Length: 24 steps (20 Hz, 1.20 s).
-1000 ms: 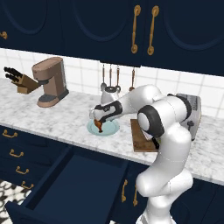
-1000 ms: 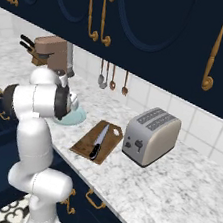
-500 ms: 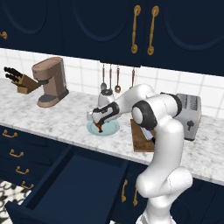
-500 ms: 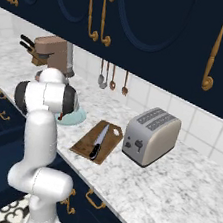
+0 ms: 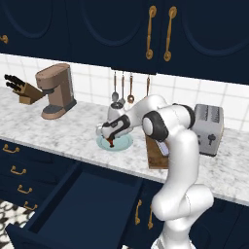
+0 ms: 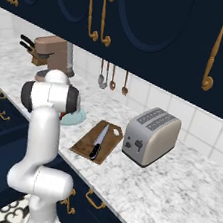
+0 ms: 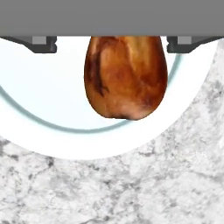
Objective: Pick up the knife from the drawer and place it on the cutting board. Then place the meat from the plate to the cutting board.
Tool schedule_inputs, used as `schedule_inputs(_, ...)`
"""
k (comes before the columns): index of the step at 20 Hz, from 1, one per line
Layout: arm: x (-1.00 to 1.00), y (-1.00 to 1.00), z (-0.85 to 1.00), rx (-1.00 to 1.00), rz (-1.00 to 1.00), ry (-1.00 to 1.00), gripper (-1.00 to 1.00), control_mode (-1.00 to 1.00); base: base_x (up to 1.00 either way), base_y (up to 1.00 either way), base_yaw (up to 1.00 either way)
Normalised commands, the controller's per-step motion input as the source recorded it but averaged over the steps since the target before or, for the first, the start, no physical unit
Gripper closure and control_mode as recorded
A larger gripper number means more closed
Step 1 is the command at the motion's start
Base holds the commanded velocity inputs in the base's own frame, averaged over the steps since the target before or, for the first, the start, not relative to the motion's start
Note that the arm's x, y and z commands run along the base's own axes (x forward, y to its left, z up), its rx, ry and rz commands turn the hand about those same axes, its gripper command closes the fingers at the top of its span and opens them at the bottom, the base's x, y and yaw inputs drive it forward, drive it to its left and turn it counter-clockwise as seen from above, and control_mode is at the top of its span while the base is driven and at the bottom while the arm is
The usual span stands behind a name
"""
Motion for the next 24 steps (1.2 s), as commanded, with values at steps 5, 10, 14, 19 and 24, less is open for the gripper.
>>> schedule_inputs(5,0.23,0.04,-0.3,0.0,0.0,0.01,1.0,-1.0,0.0,0.0,0.0)
schedule_inputs(10,0.01,0.03,-0.05,0.0,0.0,0.0,1.0,-1.0,0.0,0.0,0.0)
schedule_inputs(14,-0.46,-0.14,0.12,0.0,0.0,-0.01,1.0,-1.0,0.0,0.0,0.0)
schedule_inputs(19,-0.75,-0.73,0.33,0.02,0.05,-0.02,1.0,-1.0,0.0,0.0,0.0)
schedule_inputs(24,-0.63,-0.72,0.33,0.01,0.05,0.0,1.0,-1.0,0.0,0.0,0.0)
